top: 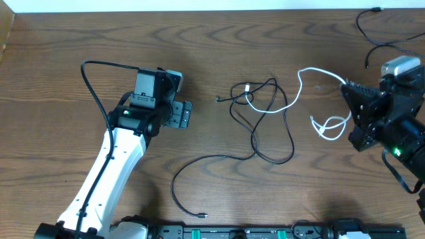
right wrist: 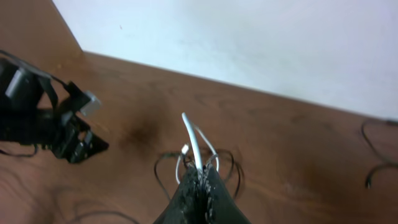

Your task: Untangle cables

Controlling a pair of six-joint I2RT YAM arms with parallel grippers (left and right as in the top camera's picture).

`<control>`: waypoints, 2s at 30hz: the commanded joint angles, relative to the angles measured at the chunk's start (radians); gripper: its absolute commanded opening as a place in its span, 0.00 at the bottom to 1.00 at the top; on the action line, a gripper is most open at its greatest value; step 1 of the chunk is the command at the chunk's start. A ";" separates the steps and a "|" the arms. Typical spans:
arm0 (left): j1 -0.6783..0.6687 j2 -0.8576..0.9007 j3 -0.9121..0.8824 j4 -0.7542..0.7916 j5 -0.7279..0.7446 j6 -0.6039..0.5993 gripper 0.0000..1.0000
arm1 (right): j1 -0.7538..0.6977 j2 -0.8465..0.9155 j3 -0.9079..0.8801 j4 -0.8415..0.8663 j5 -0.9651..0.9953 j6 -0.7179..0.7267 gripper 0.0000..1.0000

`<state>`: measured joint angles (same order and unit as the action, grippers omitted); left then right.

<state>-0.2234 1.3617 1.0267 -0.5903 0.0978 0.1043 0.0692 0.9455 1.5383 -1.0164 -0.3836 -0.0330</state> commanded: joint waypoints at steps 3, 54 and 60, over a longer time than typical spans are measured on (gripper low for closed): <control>0.004 0.004 0.009 0.000 -0.013 -0.005 0.87 | -0.004 0.046 0.012 -0.052 0.037 -0.010 0.01; 0.004 0.004 0.009 0.000 -0.013 -0.005 0.87 | -0.002 0.031 0.010 -0.359 -0.222 -0.321 0.01; 0.004 0.004 0.009 0.000 -0.013 -0.005 0.87 | -0.002 0.108 0.003 -0.442 -0.222 -0.322 0.01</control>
<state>-0.2234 1.3617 1.0267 -0.5903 0.0978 0.1043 0.0692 1.0103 1.5394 -1.4387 -0.6014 -0.3405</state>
